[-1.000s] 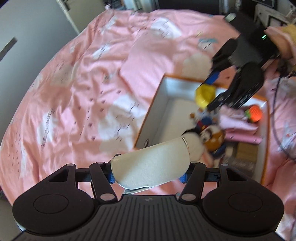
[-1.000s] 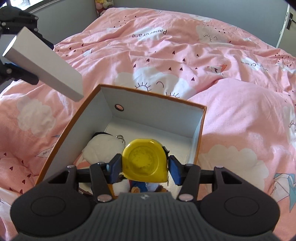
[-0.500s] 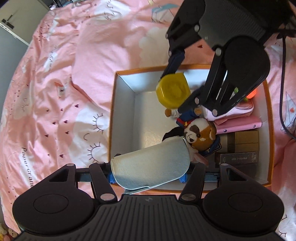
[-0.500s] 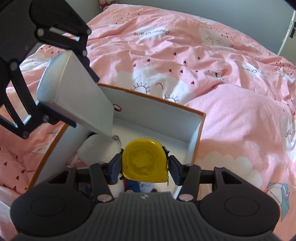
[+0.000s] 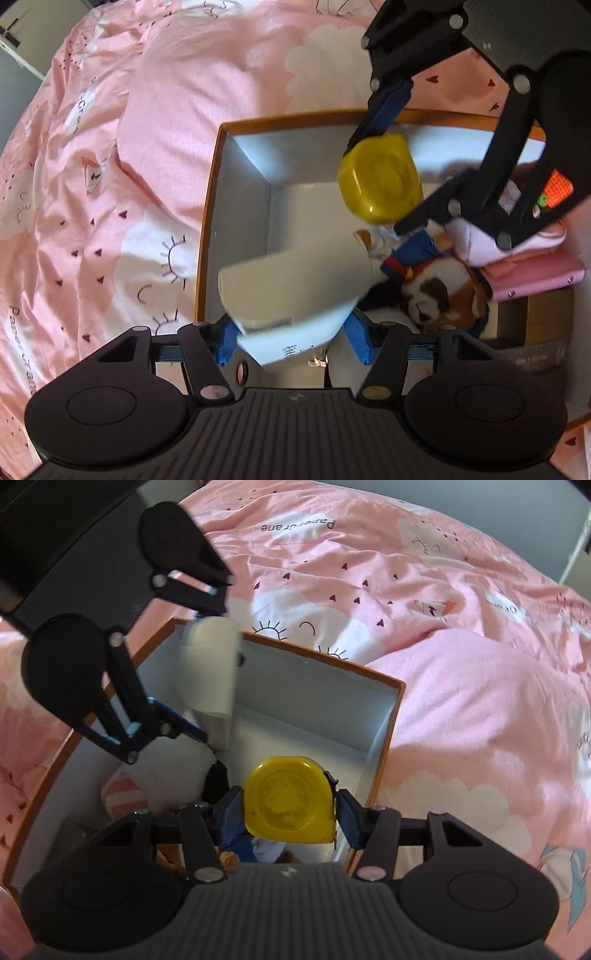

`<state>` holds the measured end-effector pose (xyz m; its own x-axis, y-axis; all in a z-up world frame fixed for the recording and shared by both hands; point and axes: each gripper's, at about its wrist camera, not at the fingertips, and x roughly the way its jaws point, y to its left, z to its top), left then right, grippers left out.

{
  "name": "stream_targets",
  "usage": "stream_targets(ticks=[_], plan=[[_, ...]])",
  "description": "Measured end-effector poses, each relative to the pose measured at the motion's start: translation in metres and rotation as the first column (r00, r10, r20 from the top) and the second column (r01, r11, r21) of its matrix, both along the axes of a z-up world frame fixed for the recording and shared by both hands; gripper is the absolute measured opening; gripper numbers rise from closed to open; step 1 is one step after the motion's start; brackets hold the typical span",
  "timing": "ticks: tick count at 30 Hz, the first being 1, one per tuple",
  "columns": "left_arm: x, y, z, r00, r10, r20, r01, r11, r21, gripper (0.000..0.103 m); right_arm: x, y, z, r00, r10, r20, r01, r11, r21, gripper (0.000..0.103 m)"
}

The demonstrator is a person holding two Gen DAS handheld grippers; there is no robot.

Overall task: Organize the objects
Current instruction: 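Lower the glasses case into the shoebox with the left gripper while the right gripper drops the tape measure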

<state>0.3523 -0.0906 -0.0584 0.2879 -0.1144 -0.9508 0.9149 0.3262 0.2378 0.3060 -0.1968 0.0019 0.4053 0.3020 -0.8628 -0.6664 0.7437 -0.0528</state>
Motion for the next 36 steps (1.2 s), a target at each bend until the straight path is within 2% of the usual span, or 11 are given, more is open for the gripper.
stream_targets(ticks=[6, 10, 12, 15, 18, 21, 23, 27, 31, 33, 36], plan=[[0.008, -0.007, -0.027, 0.999, -0.028, 0.028, 0.029, 0.999, -0.029, 0.068, 0.004, -0.007, 0.004, 0.999, 0.023, -0.023, -0.023, 1.0, 0.001, 0.056], [-0.009, -0.006, -0.046, 0.99, -0.121, 0.076, 0.121, 0.993, 0.006, 0.067, 0.001, 0.002, -0.004, 0.997, 0.082, 0.014, -0.081, 0.995, -0.062, 0.056], [-0.016, -0.003, -0.049, 0.982, -0.144, 0.123, 0.141, 0.99, 0.03, 0.068, 0.002, 0.009, -0.006, 0.992, 0.125, 0.03, -0.121, 0.988, -0.1, 0.056], [-0.017, 0.007, -0.038, 0.984, -0.127, 0.123, 0.128, 0.992, -0.004, 0.071, 0.009, 0.015, -0.007, 0.986, 0.162, 0.038, -0.156, 0.979, -0.135, 0.056], [-0.016, 0.019, -0.017, 0.986, -0.076, 0.146, 0.087, 0.994, -0.073, 0.071, 0.011, 0.019, -0.008, 0.974, 0.216, 0.072, -0.201, 0.963, -0.179, 0.056], [-0.011, 0.035, 0.004, 0.993, 0.047, 0.106, -0.025, 0.98, -0.197, 0.071, 0.015, 0.026, -0.013, 0.954, 0.29, 0.082, -0.264, 0.935, -0.235, 0.056], [-0.01, 0.042, 0.011, 0.992, 0.098, 0.073, -0.077, 0.965, -0.249, 0.071, 0.019, 0.034, -0.02, 0.942, 0.328, 0.073, -0.293, 0.908, -0.299, 0.056], [-0.012, 0.045, 0.015, 0.982, 0.176, 0.073, -0.148, 0.946, -0.289, 0.071, 0.018, 0.046, -0.033, 0.911, 0.405, 0.071, -0.343, 0.844, -0.411, 0.056], [-0.014, 0.052, 0.013, 0.963, 0.268, 0.039, -0.238, 0.908, -0.346, 0.071, 0.012, 0.057, -0.051, 0.873, 0.481, 0.088, -0.359, 0.753, -0.552, 0.056], [-0.018, 0.059, 0.016, 0.956, 0.293, 0.022, -0.265, 0.891, -0.369, 0.071, 0.014, 0.06, -0.056, 0.868, 0.49, 0.085, -0.359, 0.735, -0.575, 0.056], [-0.023, 0.067, 0.021, 0.946, 0.323, 0.0, -0.299, 0.876, -0.379, 0.071, 0.02, 0.06, -0.055, 0.873, 0.48, 0.082, -0.355, 0.743, -0.568, 0.056]])
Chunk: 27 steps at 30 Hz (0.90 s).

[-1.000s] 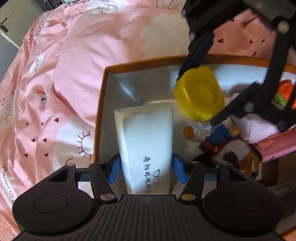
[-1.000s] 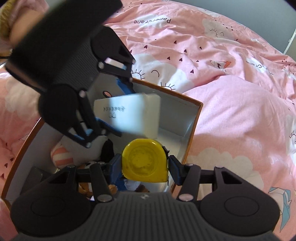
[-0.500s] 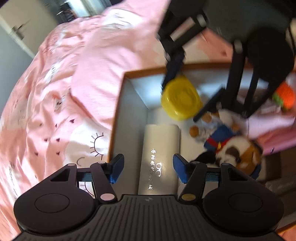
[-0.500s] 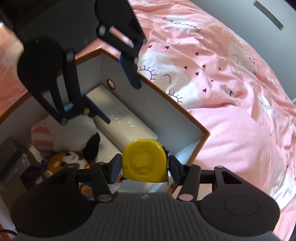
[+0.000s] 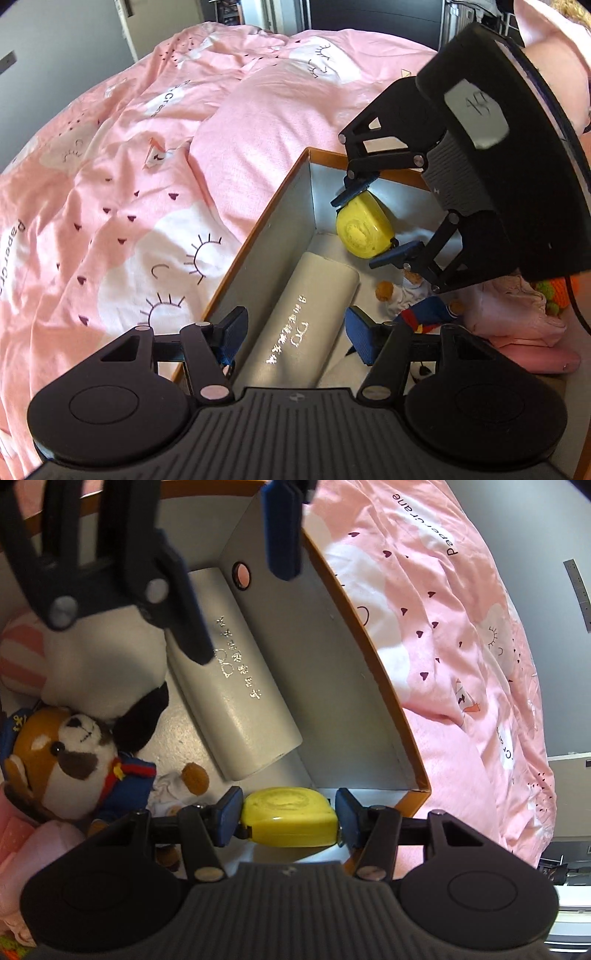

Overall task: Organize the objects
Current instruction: 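Lower the glasses case into the shoebox with the left gripper while the right gripper drops the tape measure, then open both grippers and lift them away from the shoebox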

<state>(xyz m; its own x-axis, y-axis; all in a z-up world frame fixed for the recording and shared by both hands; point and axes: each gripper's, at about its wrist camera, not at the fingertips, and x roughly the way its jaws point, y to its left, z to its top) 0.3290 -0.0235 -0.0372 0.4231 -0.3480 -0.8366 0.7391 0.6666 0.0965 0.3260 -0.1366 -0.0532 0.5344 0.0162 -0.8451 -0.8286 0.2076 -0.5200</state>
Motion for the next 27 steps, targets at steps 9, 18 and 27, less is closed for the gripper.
stream_targets(ticks=[9, 18, 27], plan=[[-0.01, 0.005, 0.009, 0.996, 0.085, -0.024, -0.086, 0.996, -0.03, 0.071, -0.008, -0.003, 0.019, 0.999, -0.01, 0.037, 0.009, 0.999, 0.04, 0.061], [-0.037, 0.012, 0.028, 0.99, 0.14, -0.007, -0.14, 0.99, -0.011, 0.072, -0.01, -0.002, 0.033, 0.987, -0.011, 0.163, 0.003, 0.999, 0.046, 0.06], [-0.061, 0.02, 0.043, 0.959, 0.279, -0.051, -0.28, 0.96, -0.015, 0.073, -0.026, -0.009, 0.07, 0.988, -0.151, 0.033, 0.14, 0.965, 0.221, 0.059]])
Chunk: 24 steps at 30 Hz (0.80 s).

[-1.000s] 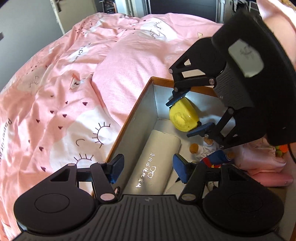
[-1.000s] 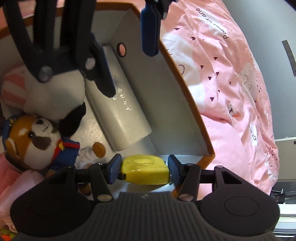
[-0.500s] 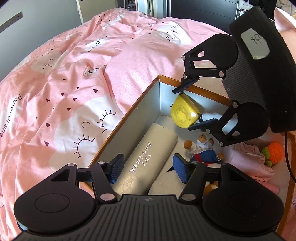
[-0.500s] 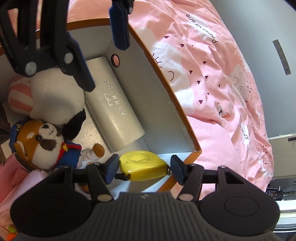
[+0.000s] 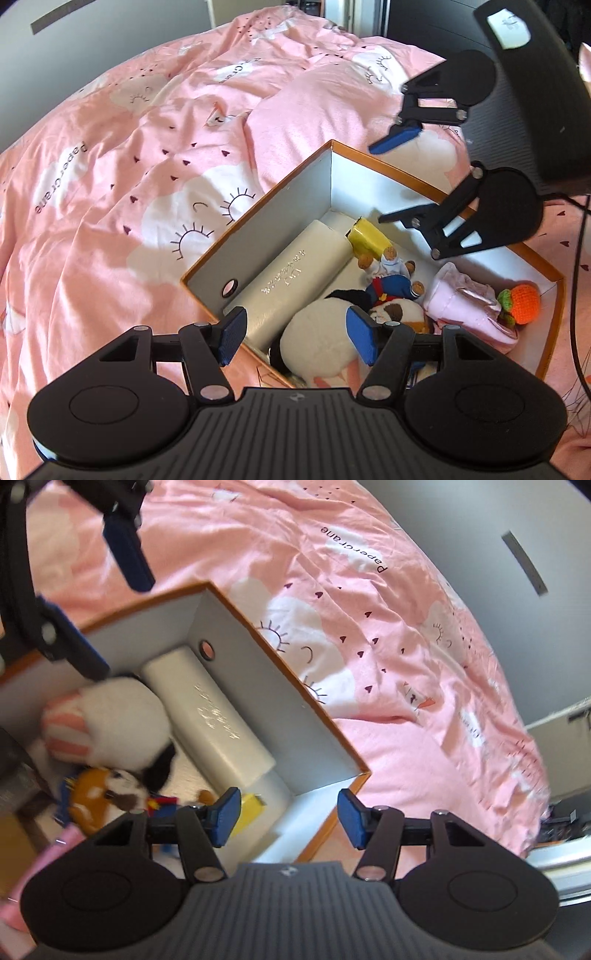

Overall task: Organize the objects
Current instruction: 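Open both grippers and lift them away from the shoebox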

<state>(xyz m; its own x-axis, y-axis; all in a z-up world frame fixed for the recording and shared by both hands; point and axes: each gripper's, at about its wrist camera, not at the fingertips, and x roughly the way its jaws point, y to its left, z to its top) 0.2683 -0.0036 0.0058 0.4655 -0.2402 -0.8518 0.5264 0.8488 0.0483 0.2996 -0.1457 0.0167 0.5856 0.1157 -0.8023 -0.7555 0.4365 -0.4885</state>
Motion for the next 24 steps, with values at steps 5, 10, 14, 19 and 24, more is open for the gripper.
stream_targets(ticks=[5, 10, 14, 19, 24], plan=[[-0.029, -0.003, 0.021, 0.997, 0.079, 0.016, -0.079, 0.997, -0.008, 0.073, -0.033, -0.011, 0.031, 0.991, -0.103, -0.087, 0.116, 0.98, 0.164, 0.058], [-0.072, -0.012, 0.048, 0.986, 0.146, 0.08, -0.145, 0.989, -0.022, 0.076, -0.071, -0.029, 0.061, 0.969, -0.165, -0.186, 0.221, 0.914, 0.34, 0.058], [-0.102, -0.017, 0.062, 0.966, 0.226, 0.121, -0.222, 0.974, -0.047, 0.079, -0.106, -0.045, 0.076, 0.952, -0.203, -0.229, 0.288, 0.847, 0.446, 0.059], [-0.136, -0.014, 0.064, 0.926, 0.352, 0.133, -0.335, 0.932, -0.139, 0.082, -0.148, -0.054, 0.078, 0.946, -0.24, -0.218, 0.321, 0.783, 0.532, 0.064], [-0.173, 0.001, 0.047, 0.845, 0.514, 0.148, -0.469, 0.845, -0.256, 0.082, -0.188, -0.058, 0.06, 0.937, -0.292, -0.192, 0.346, 0.699, 0.626, 0.069]])
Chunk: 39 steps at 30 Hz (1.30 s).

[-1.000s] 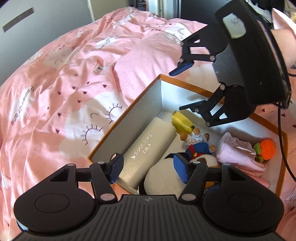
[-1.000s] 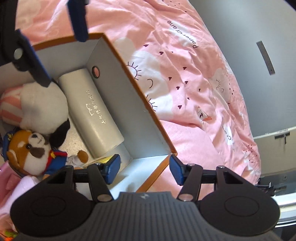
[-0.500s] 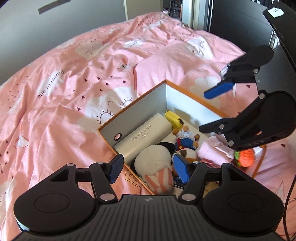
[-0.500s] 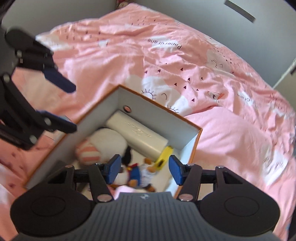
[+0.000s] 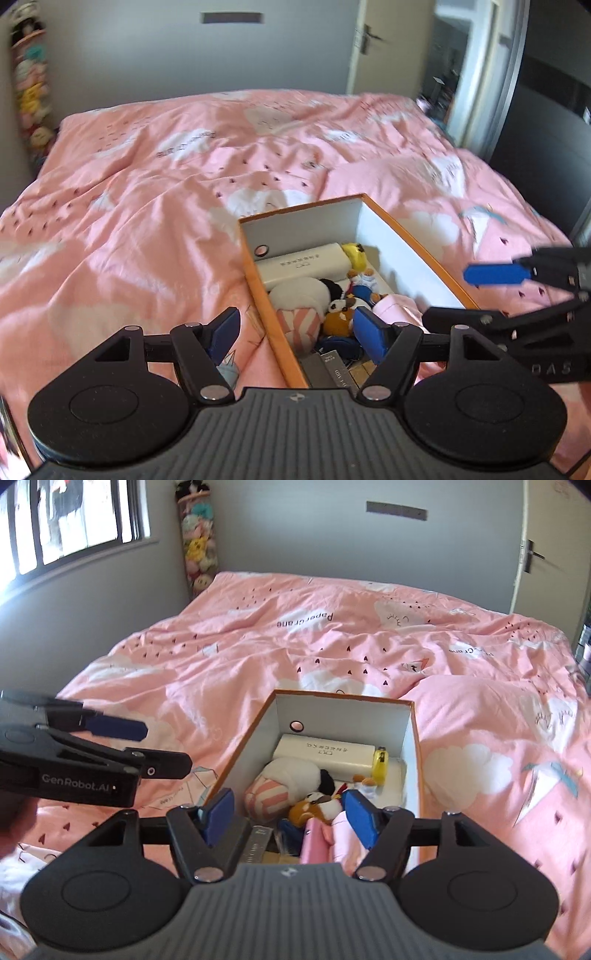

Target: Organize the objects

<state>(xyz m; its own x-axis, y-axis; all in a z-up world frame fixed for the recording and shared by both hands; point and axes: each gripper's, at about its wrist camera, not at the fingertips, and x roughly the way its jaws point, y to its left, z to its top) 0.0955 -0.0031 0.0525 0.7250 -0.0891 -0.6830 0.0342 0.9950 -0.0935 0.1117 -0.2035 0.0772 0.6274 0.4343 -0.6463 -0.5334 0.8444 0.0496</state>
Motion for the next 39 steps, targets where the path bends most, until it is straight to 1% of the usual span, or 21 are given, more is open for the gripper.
stream_targets(ticks=[1, 3, 5, 7, 9, 10, 11, 12, 14, 16, 18, 19, 20, 22, 23, 25, 27, 30, 33, 37, 39], plan=[[-0.005, 0.003, -0.004, 1.0, 0.022, 0.008, -0.022, 1.0, -0.001, 0.082, -0.005, 0.001, -0.005, 1.0, -0.017, 0.001, 0.017, 1.0, 0.015, 0.069], [-0.015, 0.007, -0.011, 0.998, 0.061, 0.027, -0.062, 0.998, 0.022, 0.082, -0.012, 0.005, -0.014, 0.998, -0.063, 0.019, 0.062, 0.998, 0.031, 0.069], [-0.023, 0.01, -0.016, 0.994, 0.087, 0.06, -0.091, 0.994, 0.059, 0.082, -0.019, 0.014, -0.021, 0.992, -0.104, 0.077, 0.104, 0.995, 0.001, 0.071], [-0.029, 0.011, -0.02, 0.987, 0.115, 0.114, -0.123, 0.99, 0.07, 0.082, -0.027, 0.02, -0.029, 0.982, -0.13, 0.135, 0.134, 0.991, -0.022, 0.081], [-0.035, 0.011, -0.028, 0.976, 0.137, 0.172, -0.154, 0.984, 0.089, 0.086, -0.032, 0.021, -0.041, 0.966, -0.183, 0.185, 0.187, 0.982, -0.001, 0.085], [-0.036, 0.01, -0.033, 0.971, 0.143, 0.19, -0.164, 0.982, 0.097, 0.092, -0.035, 0.021, -0.048, 0.955, -0.216, 0.201, 0.218, 0.976, 0.013, 0.085], [-0.036, 0.009, -0.038, 0.971, 0.145, 0.189, -0.167, 0.98, 0.109, 0.093, -0.037, 0.022, -0.056, 0.948, -0.247, 0.202, 0.247, 0.969, 0.024, 0.085], [-0.033, 0.009, -0.042, 0.974, 0.141, 0.176, -0.163, 0.98, 0.117, 0.093, -0.037, 0.024, -0.064, 0.948, -0.256, 0.19, 0.256, 0.966, 0.025, 0.085], [-0.029, 0.009, -0.052, 0.983, 0.123, 0.139, -0.141, 0.982, 0.128, 0.093, -0.039, 0.033, -0.076, 0.955, -0.236, 0.179, 0.242, 0.97, -0.015, 0.085], [-0.029, 0.01, -0.062, 0.986, 0.12, 0.116, -0.133, 0.984, 0.114, 0.093, -0.043, 0.041, -0.083, 0.952, -0.215, 0.217, 0.232, 0.971, -0.056, 0.085], [-0.033, 0.012, -0.068, 0.984, 0.131, 0.12, -0.143, 0.985, 0.101, 0.093, -0.049, 0.041, -0.088, 0.94, -0.216, 0.265, 0.236, 0.971, -0.045, 0.086], [-0.035, 0.012, -0.071, 0.982, 0.141, 0.122, -0.154, 0.983, 0.101, 0.093, -0.051, 0.041, -0.09, 0.937, -0.217, 0.274, 0.236, 0.971, -0.038, 0.086], [-0.037, 0.012, -0.073, 0.98, 0.158, 0.125, -0.171, 0.98, 0.102, 0.093, -0.052, 0.039, -0.091, 0.933, -0.228, 0.277, 0.244, 0.97, -0.024, 0.086], [-0.042, 0.012, -0.076, 0.973, 0.188, 0.137, -0.203, 0.973, 0.108, 0.093, -0.048, 0.037, -0.092, 0.941, -0.235, 0.243, 0.244, 0.97, -0.008, 0.085], [-0.042, 0.013, -0.076, 0.972, 0.187, 0.14, -0.203, 0.973, 0.112, 0.093, -0.045, 0.037, -0.091, 0.944, -0.24, 0.228, 0.25, 0.968, -0.014, 0.084], [-0.043, 0.016, -0.075, 0.97, 0.199, 0.138, -0.214, 0.971, 0.108, 0.093, -0.043, 0.033, -0.089, 0.944, -0.254, 0.212, 0.259, 0.966, 0.006, 0.085], [-0.042, 0.019, -0.077, 0.97, 0.215, 0.114, -0.227, 0.968, 0.102, 0.093, -0.042, 0.032, -0.091, 0.949, -0.251, 0.191, 0.254, 0.967, 0.009, 0.085], [-0.046, 0.018, -0.083, 0.974, 0.202, 0.1, -0.21, 0.974, 0.087, 0.093, -0.044, 0.025, -0.097, 0.945, -0.27, 0.185, 0.271, 0.962, 0.021, 0.086], [-0.051, 0.009, -0.084, 0.975, 0.18, 0.128, -0.195, 0.974, 0.119, 0.093, -0.046, 0.017, -0.098, 0.934, -0.306, 0.184, 0.299, 0.952, 0.067, 0.086], [-0.052, 0.002, -0.08, 0.974, 0.17, 0.149, -0.192, 0.969, 0.154, 0.093, -0.051, 0.022, -0.093, 0.924, -0.314, 0.216, 0.308, 0.949, 0.062, 0.086], [-0.051, 0.002, -0.079, 0.97, 0.177, 0.165, -0.203, 0.967, 0.153, 0.093, -0.051, 0.024, -0.093, 0.927, -0.3, 0.223, 0.295, 0.954, 0.055, 0.086]])
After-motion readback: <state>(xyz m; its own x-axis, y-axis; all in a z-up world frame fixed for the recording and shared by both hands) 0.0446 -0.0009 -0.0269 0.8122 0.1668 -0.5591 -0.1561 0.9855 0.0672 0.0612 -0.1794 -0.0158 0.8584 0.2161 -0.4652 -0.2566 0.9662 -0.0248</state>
